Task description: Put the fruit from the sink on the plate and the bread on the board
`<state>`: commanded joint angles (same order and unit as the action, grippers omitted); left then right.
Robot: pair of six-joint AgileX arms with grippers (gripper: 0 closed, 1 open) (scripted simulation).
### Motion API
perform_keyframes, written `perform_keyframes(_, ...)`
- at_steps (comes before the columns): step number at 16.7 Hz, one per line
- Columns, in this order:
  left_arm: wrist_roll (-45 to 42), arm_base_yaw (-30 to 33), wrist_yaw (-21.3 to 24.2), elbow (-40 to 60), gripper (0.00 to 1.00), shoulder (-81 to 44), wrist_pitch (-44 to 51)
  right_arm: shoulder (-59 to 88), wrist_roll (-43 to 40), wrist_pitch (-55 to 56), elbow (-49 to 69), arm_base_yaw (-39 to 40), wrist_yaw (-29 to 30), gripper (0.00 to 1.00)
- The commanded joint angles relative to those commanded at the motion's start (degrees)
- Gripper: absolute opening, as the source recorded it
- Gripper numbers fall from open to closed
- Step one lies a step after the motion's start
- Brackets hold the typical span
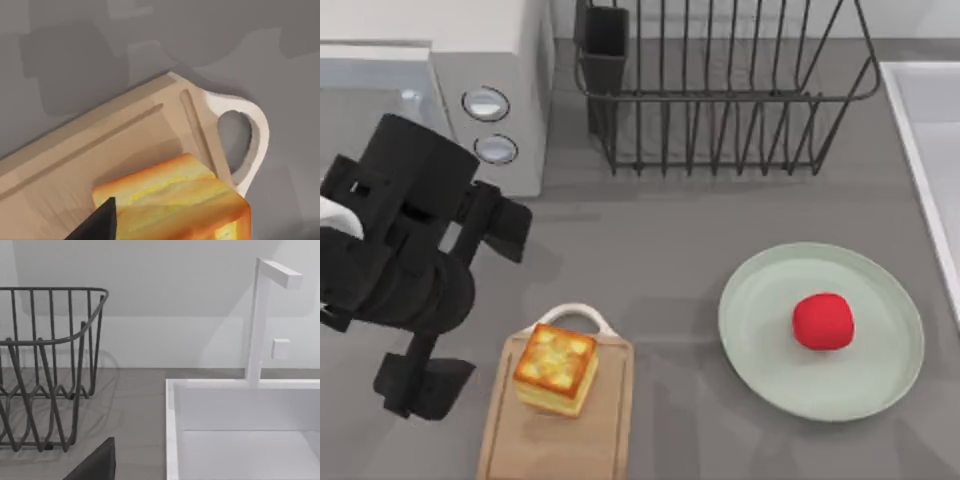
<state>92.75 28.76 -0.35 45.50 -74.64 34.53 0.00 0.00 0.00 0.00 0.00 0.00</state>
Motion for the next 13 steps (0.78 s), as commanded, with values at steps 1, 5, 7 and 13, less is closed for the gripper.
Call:
perform_keyframes(1, -6.66, -1.77, 0.12, -3.09, 1.0, 4.56, -1.95, 0.0, 0.0, 0.0, 0.0, 0.0, 0.0, 1.0)
perform_keyframes(5, -36.04, -9.44, 0.6, -16.62, 1.0, 24.83, -10.16, 0.0, 0.0, 0.0, 0.0, 0.0, 0.0, 1.0)
perform_keyframes(7, -50.51, -13.42, 0.72, -23.42, 1.0, 35.62, -14.55, 0.0, 0.0, 0.0, 0.0, 0.0, 0.0, 1.0)
perform_keyframes(13, -82.37, -24.16, 0.55, -39.7, 1.0, 64.41, -27.95, 0.0, 0.0, 0.0, 0.0, 0.0, 0.0, 1.0)
